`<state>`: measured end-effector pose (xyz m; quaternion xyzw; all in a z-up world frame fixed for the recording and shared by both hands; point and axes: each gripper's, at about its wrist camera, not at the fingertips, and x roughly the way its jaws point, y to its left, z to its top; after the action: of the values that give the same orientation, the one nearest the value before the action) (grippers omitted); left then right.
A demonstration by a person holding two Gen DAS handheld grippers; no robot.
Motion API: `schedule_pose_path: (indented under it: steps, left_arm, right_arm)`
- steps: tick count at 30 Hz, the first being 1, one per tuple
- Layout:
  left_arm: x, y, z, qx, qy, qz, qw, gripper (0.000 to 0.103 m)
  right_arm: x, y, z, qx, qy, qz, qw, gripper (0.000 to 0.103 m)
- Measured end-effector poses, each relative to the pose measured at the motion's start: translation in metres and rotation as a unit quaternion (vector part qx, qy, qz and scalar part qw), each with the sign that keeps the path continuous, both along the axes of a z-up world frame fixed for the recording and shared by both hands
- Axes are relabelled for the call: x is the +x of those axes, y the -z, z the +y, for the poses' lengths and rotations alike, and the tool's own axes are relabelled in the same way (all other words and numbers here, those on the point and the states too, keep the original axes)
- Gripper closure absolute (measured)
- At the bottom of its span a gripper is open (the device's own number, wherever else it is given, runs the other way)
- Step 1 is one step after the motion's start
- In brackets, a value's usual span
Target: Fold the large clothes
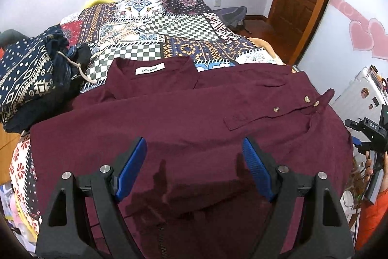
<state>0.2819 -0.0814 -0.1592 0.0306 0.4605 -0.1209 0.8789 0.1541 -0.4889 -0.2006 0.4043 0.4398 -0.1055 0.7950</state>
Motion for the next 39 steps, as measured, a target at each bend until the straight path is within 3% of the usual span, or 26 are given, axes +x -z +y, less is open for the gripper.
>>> schedule_pose_path:
  steps: [4, 10, 20, 29, 35, 36, 39]
  left_arm:
    - [-0.001, 0.003, 0.004, 0.001, -0.008, 0.000, 1.0000, 0.023]
    - [-0.003, 0.011, 0.014, -0.010, -0.019, 0.009, 0.9997, 0.023]
    - [-0.011, 0.007, 0.048, -0.030, -0.044, -0.002, 0.9986, 0.023]
    - [-0.025, 0.012, 0.071, -0.047, -0.040, 0.002, 0.9981, 0.023]
    - [-0.032, 0.013, 0.077, -0.053, -0.029, 0.001, 0.9982, 0.023]
    - [-0.033, 0.014, 0.078, -0.052, -0.028, 0.002, 0.9982, 0.023]
    - [-0.033, 0.018, 0.079, -0.051, -0.029, 0.009, 0.9982, 0.023]
  right_arm:
    - [-0.002, -0.006, 0.009, -0.054, 0.005, 0.007, 0.999, 0.068]
    - [0.002, -0.023, 0.012, -0.070, 0.001, -0.001, 0.998, 0.083]
    - [0.025, -0.076, 0.051, -0.115, -0.043, -0.065, 0.990, 0.087]
    - [0.039, -0.124, 0.119, -0.159, -0.131, -0.132, 0.969, 0.088]
    - [0.043, -0.118, 0.167, -0.169, -0.188, -0.127, 0.959, 0.091]
    - [0.043, -0.116, 0.172, -0.155, -0.201, -0.130, 0.958, 0.098]
    - [0.042, -0.107, 0.193, -0.123, -0.253, -0.136, 0.950, 0.098]
